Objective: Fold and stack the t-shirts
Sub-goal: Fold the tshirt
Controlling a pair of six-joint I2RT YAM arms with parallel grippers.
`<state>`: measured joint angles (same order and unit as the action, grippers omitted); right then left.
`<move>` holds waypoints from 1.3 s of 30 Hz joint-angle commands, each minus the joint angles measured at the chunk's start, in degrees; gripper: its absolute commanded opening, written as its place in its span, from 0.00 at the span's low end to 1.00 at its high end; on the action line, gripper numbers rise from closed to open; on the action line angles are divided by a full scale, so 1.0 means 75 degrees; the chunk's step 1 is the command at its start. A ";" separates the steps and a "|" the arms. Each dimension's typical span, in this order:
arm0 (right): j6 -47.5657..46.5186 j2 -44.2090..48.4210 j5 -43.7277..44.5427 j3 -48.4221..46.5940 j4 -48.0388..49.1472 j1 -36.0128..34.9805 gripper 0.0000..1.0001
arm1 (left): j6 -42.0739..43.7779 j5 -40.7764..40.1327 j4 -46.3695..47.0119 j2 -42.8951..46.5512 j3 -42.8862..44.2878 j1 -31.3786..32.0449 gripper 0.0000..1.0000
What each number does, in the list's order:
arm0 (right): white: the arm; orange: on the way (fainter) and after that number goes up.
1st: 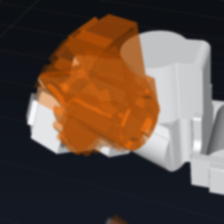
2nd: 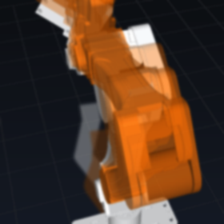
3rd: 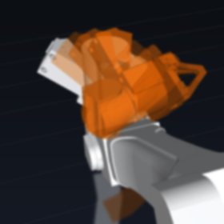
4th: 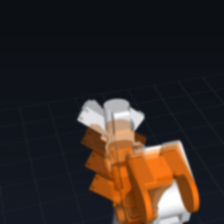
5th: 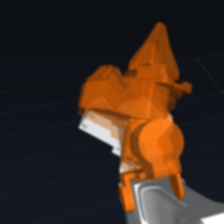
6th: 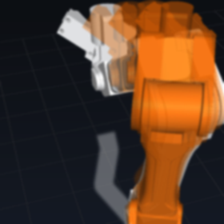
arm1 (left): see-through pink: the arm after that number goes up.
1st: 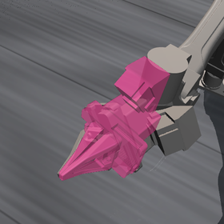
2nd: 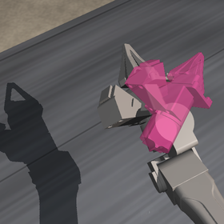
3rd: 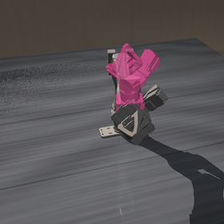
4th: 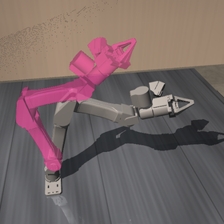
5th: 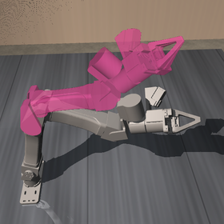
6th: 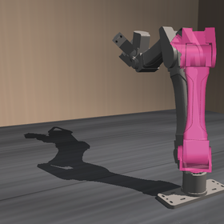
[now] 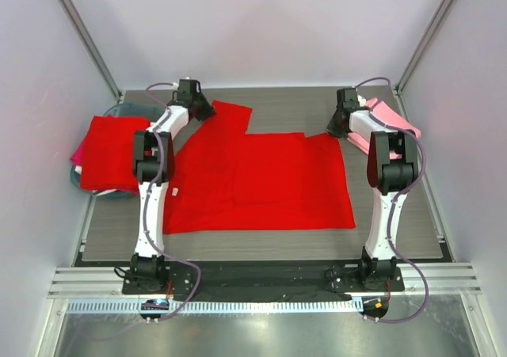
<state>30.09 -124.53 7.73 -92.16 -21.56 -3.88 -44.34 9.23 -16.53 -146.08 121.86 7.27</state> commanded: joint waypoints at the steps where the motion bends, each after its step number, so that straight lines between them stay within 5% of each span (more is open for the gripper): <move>1: 0.0113 0.0666 -0.0221 0.0241 -0.0359 0.0072 0.01 | 0.0240 -0.0095 0.1184 0.0996 -0.0848 0.0027 0.01; 12: 0.0125 0.1978 -0.0292 0.1225 -0.0359 0.0130 0.01 | 0.0461 0.0022 0.1994 0.2976 -0.2607 0.0039 0.00; 20: 0.0067 0.2986 -0.0456 0.2337 -0.0301 0.0119 0.01 | 0.0731 0.0046 0.2896 0.5036 -0.5018 0.0074 0.00; 39: 0.0090 0.4990 -0.0573 0.4061 -0.0184 0.0634 0.01 | 0.1364 -0.1008 0.2545 0.8355 -0.8115 0.0402 0.00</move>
<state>30.33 -90.24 3.97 -62.67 -24.32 -0.23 -36.40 5.17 1.93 -87.48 62.00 9.26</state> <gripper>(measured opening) 0.023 0.006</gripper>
